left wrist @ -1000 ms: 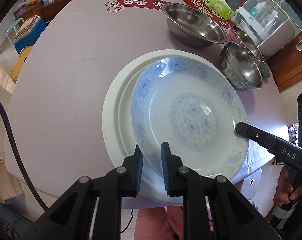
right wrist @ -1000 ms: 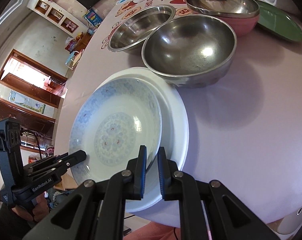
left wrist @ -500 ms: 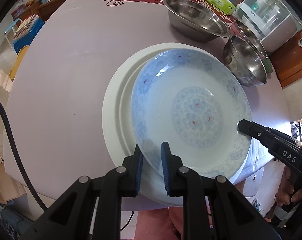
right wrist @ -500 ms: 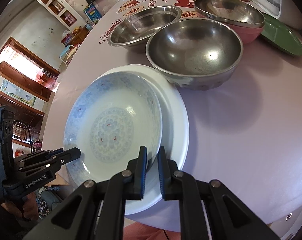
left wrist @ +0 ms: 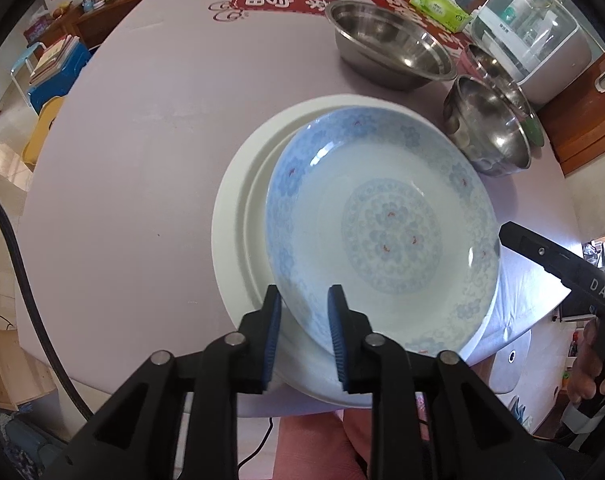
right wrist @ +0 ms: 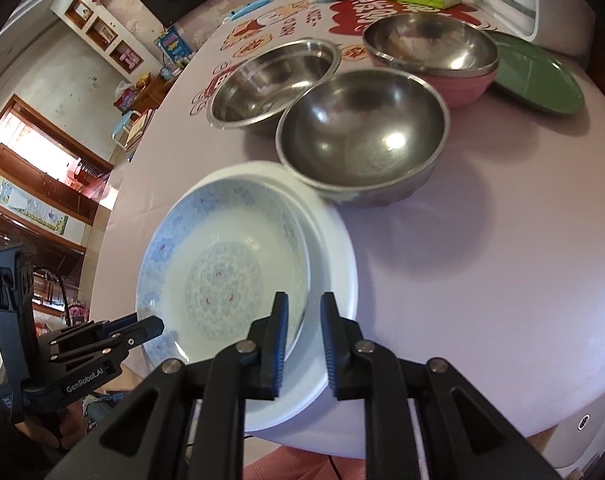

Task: Organize plates and bowls

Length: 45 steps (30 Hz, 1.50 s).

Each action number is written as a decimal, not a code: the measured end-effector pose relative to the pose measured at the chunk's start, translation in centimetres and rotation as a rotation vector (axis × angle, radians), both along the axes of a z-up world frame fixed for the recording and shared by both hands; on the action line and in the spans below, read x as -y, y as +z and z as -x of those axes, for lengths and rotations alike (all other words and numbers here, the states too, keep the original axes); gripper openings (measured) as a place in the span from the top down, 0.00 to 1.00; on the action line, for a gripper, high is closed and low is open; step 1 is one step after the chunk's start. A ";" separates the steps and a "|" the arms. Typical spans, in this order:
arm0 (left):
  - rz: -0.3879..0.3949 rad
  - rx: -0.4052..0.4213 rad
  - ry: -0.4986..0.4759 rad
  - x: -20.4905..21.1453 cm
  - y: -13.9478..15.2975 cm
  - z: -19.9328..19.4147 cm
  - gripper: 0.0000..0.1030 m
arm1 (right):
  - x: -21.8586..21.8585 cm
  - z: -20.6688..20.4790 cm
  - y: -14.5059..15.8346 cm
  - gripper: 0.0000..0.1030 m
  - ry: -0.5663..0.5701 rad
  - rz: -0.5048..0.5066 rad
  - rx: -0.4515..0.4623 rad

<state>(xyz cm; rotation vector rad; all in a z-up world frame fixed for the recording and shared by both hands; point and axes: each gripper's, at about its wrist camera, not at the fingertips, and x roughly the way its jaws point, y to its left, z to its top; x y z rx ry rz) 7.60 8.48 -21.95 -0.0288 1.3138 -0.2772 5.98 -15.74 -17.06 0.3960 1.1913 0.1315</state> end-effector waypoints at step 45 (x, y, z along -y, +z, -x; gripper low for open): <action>-0.062 0.192 -0.013 23.8 11.9 -2.9 0.25 | 26.7 -3.3 2.4 0.45 -0.129 0.001 0.085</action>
